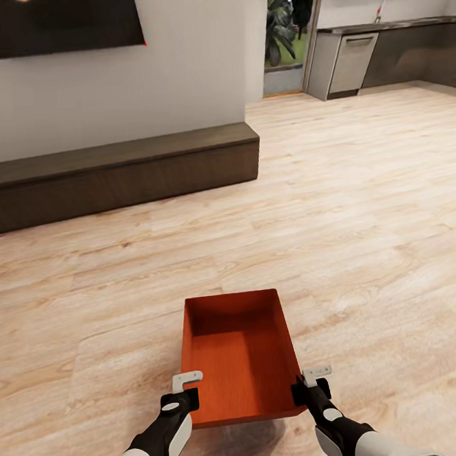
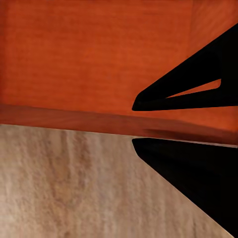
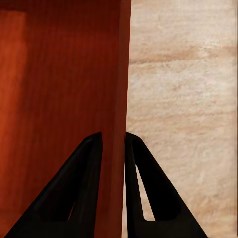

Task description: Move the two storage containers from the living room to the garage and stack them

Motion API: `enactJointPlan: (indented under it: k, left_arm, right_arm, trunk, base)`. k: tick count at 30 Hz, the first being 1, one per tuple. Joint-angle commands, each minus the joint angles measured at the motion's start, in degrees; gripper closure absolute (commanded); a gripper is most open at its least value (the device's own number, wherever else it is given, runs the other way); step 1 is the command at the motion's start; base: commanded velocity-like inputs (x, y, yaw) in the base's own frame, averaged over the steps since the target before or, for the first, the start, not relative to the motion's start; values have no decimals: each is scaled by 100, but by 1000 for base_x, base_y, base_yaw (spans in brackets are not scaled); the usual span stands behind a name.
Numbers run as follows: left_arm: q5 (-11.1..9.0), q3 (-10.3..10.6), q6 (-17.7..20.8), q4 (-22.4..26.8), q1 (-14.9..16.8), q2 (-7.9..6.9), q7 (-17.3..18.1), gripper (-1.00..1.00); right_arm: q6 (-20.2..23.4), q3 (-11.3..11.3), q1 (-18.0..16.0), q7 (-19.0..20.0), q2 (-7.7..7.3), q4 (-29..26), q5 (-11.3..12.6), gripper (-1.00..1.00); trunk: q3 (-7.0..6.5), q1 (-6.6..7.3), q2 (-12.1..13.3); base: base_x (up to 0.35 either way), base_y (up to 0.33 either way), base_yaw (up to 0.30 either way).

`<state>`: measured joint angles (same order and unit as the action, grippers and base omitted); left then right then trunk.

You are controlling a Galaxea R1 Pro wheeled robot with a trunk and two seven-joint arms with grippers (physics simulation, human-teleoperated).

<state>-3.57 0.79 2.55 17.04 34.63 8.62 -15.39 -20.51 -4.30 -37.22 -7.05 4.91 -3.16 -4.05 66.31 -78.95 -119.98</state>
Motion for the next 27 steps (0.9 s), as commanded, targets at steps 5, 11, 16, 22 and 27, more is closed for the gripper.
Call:
enactJointPlan:
  k: [5,11,16,22,27]
  left_arm:
    - [49,-51,35,18,0,-36,-61,100]
    - [49,-50,35,18,0,-36,-61,100]
    - [49,-52,35,18,0,-36,-61,100]
    - [49,-53,35,18,0,-36,-61,100]
    - [49,-53,35,18,0,-36,-61,100]
  right_arm:
    - [-23,140,-1,-86,-8,7,62,100]
    - [-23,140,-3,-86,-10,8,62,100]
    - [-23,140,-1,-86,-8,8,62,100]
    - [-23,140,-2,-85,-8,7,62,100]
    - [-23,140,-3,-85,-8,7,65,100]
  trunk:
    - [-87,111,201]
    - [-194,243,441]
    - [-284,353,642]
    - [-392,485,882]
    - [-482,594,1083]
  base:
    - [0,0,0]
    - [0,0,0]
    - [0,0,0]
    - [0,0,0]
    - [0,0,0]
